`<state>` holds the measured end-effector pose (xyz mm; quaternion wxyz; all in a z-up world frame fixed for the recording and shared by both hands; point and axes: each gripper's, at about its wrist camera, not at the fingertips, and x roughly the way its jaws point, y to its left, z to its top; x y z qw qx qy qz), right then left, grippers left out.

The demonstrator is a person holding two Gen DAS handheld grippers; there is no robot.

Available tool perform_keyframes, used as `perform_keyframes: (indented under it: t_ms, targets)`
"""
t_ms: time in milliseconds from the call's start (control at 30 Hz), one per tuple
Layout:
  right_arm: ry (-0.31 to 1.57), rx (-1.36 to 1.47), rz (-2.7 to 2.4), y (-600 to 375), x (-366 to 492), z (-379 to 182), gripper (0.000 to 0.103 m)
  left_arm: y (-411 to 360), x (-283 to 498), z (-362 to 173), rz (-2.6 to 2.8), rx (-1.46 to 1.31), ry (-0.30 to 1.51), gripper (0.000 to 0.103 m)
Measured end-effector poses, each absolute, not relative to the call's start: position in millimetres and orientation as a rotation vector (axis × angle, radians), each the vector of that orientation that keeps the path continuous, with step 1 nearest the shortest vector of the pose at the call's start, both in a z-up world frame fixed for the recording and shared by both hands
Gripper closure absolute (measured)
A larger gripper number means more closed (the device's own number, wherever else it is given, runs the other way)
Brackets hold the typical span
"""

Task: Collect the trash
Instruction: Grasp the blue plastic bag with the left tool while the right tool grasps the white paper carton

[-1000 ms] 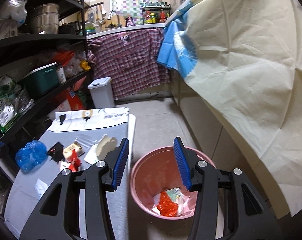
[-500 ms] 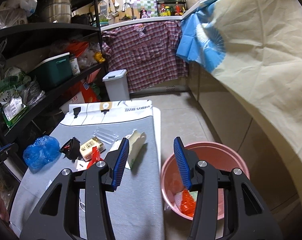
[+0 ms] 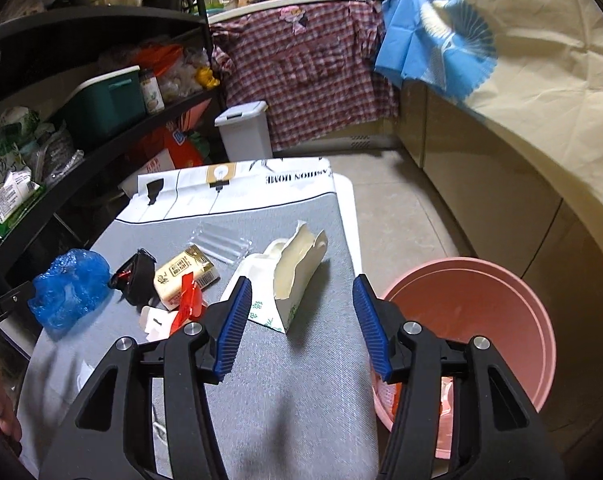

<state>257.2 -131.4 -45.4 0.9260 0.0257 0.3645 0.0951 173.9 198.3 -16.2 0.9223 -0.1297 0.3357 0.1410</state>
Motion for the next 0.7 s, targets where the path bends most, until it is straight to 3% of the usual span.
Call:
perform_keyframes:
  t_ms: [267,500,700]
  targets:
    - [0.789,0.025,0.206,-120,274,-63,0.05,208,189,-27,0.326,-0.263,0.711,0.053]
    - [0.807,0.025,0.21,-117,281,-68,0.05,205,183,-9,0.379,-0.178,0.618,0.053]
    - [0.826,0.032,0.216,-115,286,-73,0.05,201,196,-14,0.289,-0.145,0.668,0.047]
